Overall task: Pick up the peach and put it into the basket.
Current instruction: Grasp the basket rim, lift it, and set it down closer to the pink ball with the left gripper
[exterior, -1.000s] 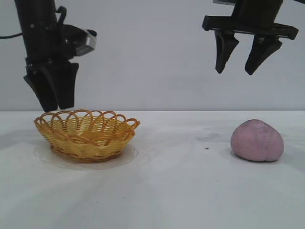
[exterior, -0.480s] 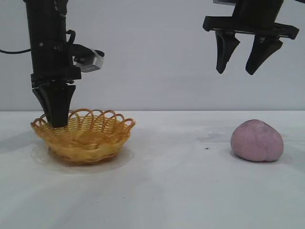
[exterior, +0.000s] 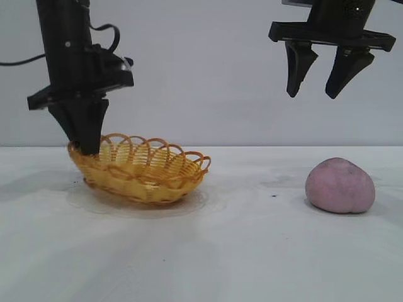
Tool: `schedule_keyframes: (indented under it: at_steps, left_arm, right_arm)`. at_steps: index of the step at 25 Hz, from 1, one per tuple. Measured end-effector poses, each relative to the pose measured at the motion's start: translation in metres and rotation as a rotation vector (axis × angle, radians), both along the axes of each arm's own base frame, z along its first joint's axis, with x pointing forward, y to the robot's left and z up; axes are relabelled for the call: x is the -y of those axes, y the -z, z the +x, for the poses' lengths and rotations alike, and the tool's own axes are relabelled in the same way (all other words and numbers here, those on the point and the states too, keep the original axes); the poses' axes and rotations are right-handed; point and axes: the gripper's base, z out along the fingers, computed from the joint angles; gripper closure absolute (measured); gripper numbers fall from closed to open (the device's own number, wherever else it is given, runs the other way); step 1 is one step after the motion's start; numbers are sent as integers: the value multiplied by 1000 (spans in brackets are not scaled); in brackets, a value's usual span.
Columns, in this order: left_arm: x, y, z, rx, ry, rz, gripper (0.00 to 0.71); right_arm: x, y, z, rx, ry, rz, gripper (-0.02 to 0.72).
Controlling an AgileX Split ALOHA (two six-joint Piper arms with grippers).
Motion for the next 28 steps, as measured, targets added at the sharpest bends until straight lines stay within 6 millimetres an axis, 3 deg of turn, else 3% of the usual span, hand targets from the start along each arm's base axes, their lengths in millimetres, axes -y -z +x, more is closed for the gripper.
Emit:
schedule_keyframes:
  at_steps: [3, 7, 19, 28]
  left_arm:
    - [2, -19, -8, 10, -77, -52, 710]
    - [5, -27, -25, 12, -164, -158, 710]
    - [9, 25, -67, -97, -477, -362, 710]
    - [7, 43, -73, -93, -469, -352, 710]
  right_arm:
    - [0, 0, 0, 0, 0, 0, 246]
    - [0, 0, 0, 1, -1, -2, 246]
    - [0, 0, 0, 1, -1, -2, 246]
    - [0, 0, 0, 1, -1, -4, 246]
